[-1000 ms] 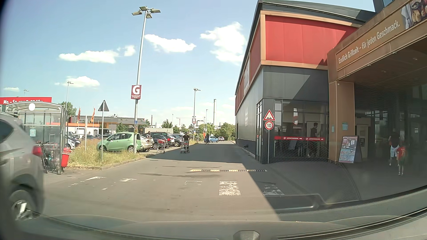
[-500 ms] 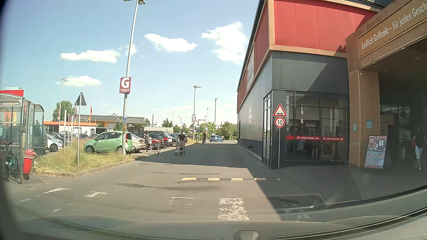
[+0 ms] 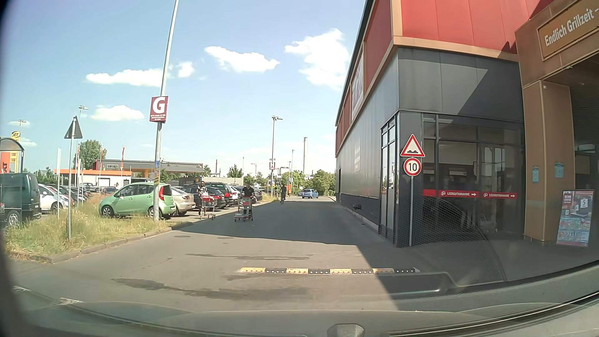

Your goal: Follow the waypoints while adhering to traffic rules and regulations

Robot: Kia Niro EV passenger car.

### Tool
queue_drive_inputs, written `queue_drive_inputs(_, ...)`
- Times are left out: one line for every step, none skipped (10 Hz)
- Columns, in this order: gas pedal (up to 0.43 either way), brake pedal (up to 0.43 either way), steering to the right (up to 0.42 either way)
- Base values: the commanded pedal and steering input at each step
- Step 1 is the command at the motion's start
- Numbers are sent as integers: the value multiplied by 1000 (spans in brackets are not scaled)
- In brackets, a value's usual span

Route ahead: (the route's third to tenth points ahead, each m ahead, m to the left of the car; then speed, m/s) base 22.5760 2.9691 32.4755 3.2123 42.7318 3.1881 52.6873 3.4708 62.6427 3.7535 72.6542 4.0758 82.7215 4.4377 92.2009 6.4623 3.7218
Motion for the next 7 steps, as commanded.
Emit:
queue_drive_inputs(0,299,-10)
queue_drive_inputs(0,299,-10)
queue_drive_inputs(0,305,-8)
queue_drive_inputs(0,305,-5)
queue_drive_inputs(0,305,-3)
queue_drive_inputs(0,311,-2)
queue_drive_inputs(0,311,-2)
